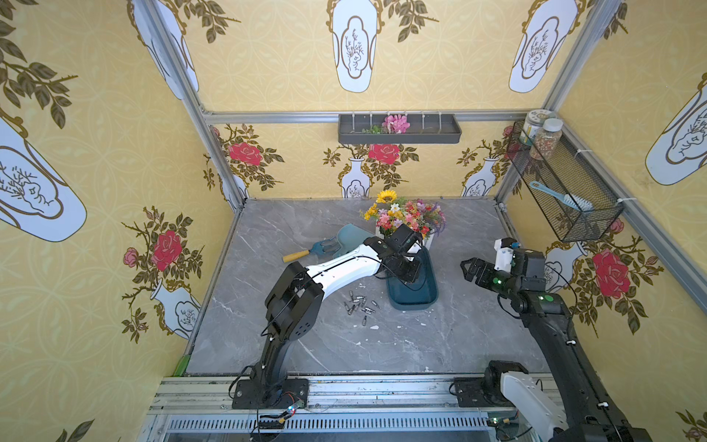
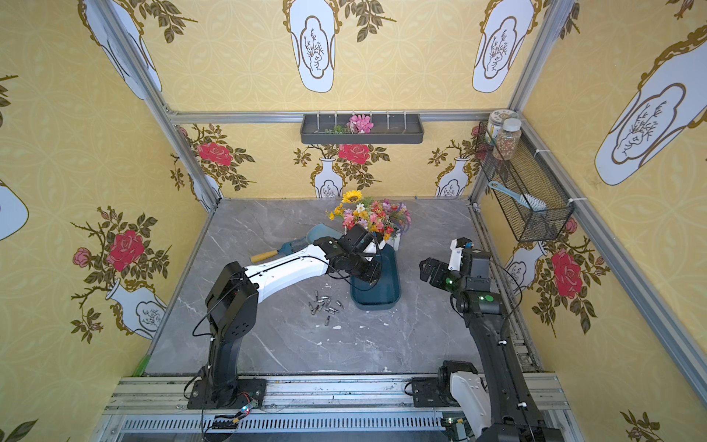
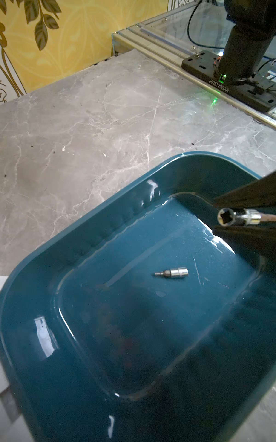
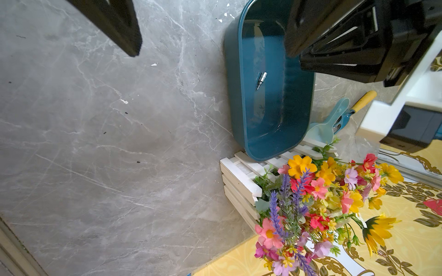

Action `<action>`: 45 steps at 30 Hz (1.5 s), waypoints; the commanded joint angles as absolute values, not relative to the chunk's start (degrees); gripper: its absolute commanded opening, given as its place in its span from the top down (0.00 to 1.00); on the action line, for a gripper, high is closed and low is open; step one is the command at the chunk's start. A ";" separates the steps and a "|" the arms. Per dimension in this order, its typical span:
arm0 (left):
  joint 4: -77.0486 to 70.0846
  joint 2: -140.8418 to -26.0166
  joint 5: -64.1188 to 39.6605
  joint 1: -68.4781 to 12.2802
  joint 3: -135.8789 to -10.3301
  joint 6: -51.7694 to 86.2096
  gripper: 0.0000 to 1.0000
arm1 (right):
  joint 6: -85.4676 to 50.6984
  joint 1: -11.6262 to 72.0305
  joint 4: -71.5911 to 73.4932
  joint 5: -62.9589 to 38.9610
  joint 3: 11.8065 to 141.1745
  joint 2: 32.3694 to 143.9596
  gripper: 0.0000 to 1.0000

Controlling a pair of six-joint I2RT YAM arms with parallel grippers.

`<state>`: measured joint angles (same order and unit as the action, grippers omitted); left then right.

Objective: Put the bit on the desktop into the storage box
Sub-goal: Place the screwdriver bit in the storage box, then pick up the screwdriver bit from the center of the board.

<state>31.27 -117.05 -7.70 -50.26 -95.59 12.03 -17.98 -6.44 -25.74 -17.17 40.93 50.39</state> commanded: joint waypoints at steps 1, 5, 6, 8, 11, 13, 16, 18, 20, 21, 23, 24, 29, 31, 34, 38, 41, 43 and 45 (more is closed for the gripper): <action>30.35 -118.00 -8.84 -50.28 -95.71 11.79 0.88 | -17.91 -6.42 -25.74 -17.02 40.76 50.27 0.03; 30.39 -118.02 -8.24 -50.31 -95.54 11.78 0.88 | -17.84 -6.42 -25.68 -16.88 40.79 50.49 0.03; 30.34 -117.95 -8.09 -50.31 -95.55 11.74 0.87 | -17.82 -6.46 -25.66 -16.88 40.80 50.45 0.03; 30.40 -117.95 -8.00 -50.30 -95.50 11.69 0.86 | -17.83 -6.48 -25.64 -16.88 40.83 50.54 0.03; 30.37 -117.86 -7.83 -50.27 -95.54 11.60 0.83 | -17.84 -6.47 -25.70 -16.87 40.78 50.45 0.03; 30.39 -117.62 -7.58 -50.30 -95.39 11.65 0.80 | -17.73 -6.42 -25.83 -16.79 40.78 50.36 0.03; 30.44 -117.03 -6.75 -50.29 -95.02 11.69 0.71 | -17.69 -6.44 -25.87 -16.71 40.90 50.28 0.03; 30.52 -116.29 -5.88 -50.36 -94.60 11.69 0.62 | -17.63 -6.44 -26.05 -16.70 40.94 50.27 0.03; 30.50 -115.20 -4.68 -50.33 -93.82 11.69 0.53 | -17.44 -6.45 -26.15 -16.70 41.22 50.35 0.03; 30.47 -114.53 -4.11 -50.33 -93.32 11.67 0.49 | -17.43 -6.42 -26.20 -16.70 41.31 50.31 0.03; 30.45 -113.29 -2.87 -50.28 -92.59 11.43 0.45 | -17.24 -6.42 -26.34 -16.70 41.41 50.36 0.03; 30.43 -112.52 -2.12 -50.28 -92.04 11.30 0.43 | -17.19 -6.41 -26.44 -16.70 41.45 50.36 0.03; 29.60 -107.91 2.11 -50.31 -88.21 10.50 0.34 | -16.89 -6.47 -27.02 -16.96 42.14 50.34 0.03; 28.77 -105.55 4.49 -50.30 -86.12 10.32 0.30 | -16.80 -6.42 -27.23 -16.96 42.48 50.30 0.03; 27.30 -102.01 8.23 -50.27 -82.44 10.11 0.25 | -16.74 -6.47 -27.42 -17.01 42.95 50.27 0.03; 26.61 -97.45 13.14 -50.27 -77.96 10.27 0.19 | -16.56 -6.44 -27.73 -17.27 43.20 50.53 0.03; 26.41 -93.35 16.45 -50.30 -73.99 11.28 0.13 | -16.23 -6.40 -28.07 -17.45 43.54 50.71 0.03; 25.27 -89.97 18.74 -50.19 -70.57 12.15 0.06 | -16.07 -6.41 -28.23 -17.58 43.69 50.87 0.03; 24.29 -86.89 20.30 -49.89 -67.56 13.10 0.01 | -15.78 -6.34 -28.33 -17.79 43.77 51.14 0.03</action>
